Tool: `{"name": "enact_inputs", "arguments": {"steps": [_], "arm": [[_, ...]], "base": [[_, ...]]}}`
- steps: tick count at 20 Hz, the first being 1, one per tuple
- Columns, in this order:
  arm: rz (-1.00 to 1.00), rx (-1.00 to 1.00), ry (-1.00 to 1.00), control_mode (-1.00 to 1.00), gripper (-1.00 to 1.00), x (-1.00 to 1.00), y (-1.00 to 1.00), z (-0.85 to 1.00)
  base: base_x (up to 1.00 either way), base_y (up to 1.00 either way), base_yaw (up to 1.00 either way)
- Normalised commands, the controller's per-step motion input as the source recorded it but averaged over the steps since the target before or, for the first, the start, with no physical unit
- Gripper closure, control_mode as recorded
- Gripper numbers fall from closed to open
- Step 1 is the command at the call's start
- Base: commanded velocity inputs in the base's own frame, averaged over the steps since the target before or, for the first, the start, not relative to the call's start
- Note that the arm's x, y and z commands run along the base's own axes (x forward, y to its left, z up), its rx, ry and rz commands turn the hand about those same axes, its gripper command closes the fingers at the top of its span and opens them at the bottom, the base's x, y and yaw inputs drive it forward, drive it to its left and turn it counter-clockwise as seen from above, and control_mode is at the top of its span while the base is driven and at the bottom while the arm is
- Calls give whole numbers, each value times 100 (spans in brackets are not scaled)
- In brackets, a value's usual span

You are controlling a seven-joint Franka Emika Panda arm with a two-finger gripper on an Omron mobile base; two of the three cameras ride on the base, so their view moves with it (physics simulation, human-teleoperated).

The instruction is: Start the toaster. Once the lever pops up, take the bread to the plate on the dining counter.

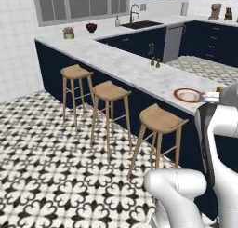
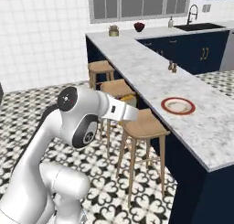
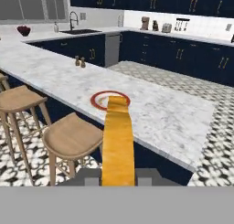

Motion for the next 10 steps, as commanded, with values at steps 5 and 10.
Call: {"name": "enact_inputs", "arguments": {"steps": [5, 10], "arm": [[0, 0, 0, 100, 100, 0, 0, 0], [0, 0, 0, 100, 100, 0, 0, 0]], "base": [[83, 58, -73], [95, 53, -67]]}}
